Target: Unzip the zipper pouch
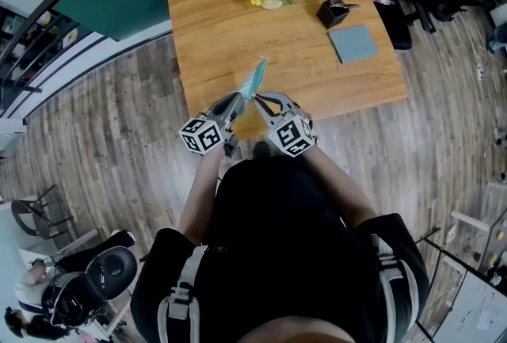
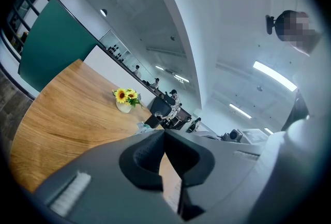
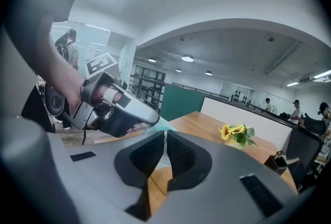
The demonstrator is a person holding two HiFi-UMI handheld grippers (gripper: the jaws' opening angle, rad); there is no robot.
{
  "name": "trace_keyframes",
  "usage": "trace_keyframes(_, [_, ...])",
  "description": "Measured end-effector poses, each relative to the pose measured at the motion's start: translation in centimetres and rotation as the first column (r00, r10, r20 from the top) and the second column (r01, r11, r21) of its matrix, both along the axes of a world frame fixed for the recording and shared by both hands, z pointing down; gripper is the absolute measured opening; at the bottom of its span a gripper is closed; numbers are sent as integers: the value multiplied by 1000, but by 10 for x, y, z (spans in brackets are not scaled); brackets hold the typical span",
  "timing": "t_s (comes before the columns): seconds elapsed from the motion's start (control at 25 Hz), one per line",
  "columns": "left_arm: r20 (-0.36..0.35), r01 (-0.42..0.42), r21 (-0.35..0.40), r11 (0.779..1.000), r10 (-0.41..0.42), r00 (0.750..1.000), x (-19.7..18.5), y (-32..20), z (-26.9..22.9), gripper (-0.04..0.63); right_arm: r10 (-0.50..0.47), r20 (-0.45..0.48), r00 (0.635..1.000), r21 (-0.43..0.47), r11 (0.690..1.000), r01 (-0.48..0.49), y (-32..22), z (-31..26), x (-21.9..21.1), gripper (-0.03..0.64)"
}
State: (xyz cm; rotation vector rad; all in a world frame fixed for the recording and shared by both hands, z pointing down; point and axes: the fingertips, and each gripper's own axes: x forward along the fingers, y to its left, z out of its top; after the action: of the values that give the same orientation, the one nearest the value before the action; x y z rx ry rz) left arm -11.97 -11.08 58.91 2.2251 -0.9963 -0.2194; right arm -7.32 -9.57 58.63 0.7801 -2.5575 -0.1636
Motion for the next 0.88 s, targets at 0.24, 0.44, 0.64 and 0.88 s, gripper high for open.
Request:
trace_keyframes(0.24, [6, -16, 1, 1000, 16, 1000, 4, 2, 0, -2, 3, 11, 1000, -26, 1000, -3, -1, 2, 1, 14])
trace_keyframes(0.44, [38, -42, 2, 999, 42, 998, 9, 7, 5, -2, 20, 13, 1000, -73, 997, -19, -3, 8, 7, 9])
trace_keyframes(0.64, [74, -77, -1, 997, 77, 994, 16, 11, 9, -2, 45, -13, 999, -77, 996, -46, -7, 11, 13, 9])
trace_keyframes(0.88, [81, -123, 2, 992, 122, 989, 27, 13, 7, -2, 83, -34, 996, -65, 994, -85, -15, 10, 19, 9])
